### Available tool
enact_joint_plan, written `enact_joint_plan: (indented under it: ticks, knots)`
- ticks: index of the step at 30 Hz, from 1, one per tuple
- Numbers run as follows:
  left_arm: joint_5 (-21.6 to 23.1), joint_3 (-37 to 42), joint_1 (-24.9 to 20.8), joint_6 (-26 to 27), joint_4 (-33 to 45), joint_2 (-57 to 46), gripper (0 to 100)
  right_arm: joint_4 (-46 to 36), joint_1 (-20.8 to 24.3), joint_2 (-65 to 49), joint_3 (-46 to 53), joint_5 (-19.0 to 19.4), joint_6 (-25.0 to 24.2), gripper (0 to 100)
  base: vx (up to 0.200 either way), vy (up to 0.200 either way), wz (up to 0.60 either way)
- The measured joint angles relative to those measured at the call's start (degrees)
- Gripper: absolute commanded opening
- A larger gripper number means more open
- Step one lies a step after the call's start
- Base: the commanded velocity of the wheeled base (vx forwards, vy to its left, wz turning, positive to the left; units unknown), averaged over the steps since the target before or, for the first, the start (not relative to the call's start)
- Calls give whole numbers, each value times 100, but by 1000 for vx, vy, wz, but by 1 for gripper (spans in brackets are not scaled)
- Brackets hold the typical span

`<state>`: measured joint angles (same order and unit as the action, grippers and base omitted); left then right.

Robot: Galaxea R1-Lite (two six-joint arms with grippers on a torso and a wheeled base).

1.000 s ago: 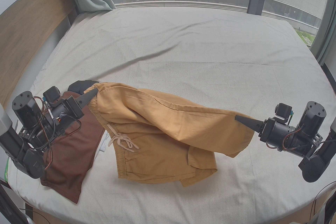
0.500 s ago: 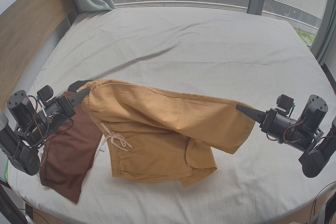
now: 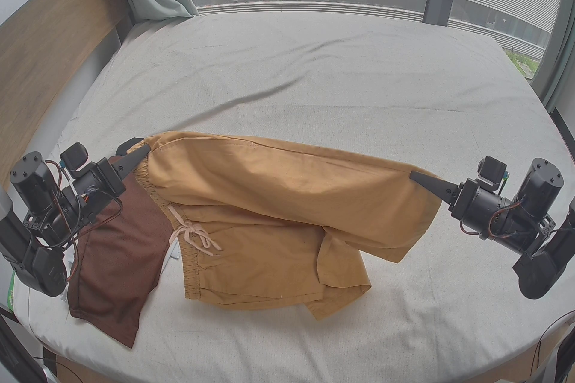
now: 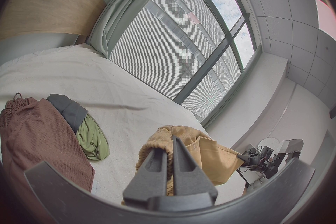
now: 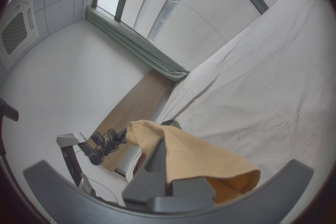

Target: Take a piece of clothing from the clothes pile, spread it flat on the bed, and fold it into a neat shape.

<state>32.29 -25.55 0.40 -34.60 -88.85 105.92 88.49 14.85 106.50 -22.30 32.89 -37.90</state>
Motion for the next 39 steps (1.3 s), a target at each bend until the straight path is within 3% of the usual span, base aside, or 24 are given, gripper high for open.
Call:
enact_joint_plan:
  ticks: [39]
  knots:
    - [-11,-99,108,-9,11,68,0,-6,-507,4,-201,1,11,0,0,0,0]
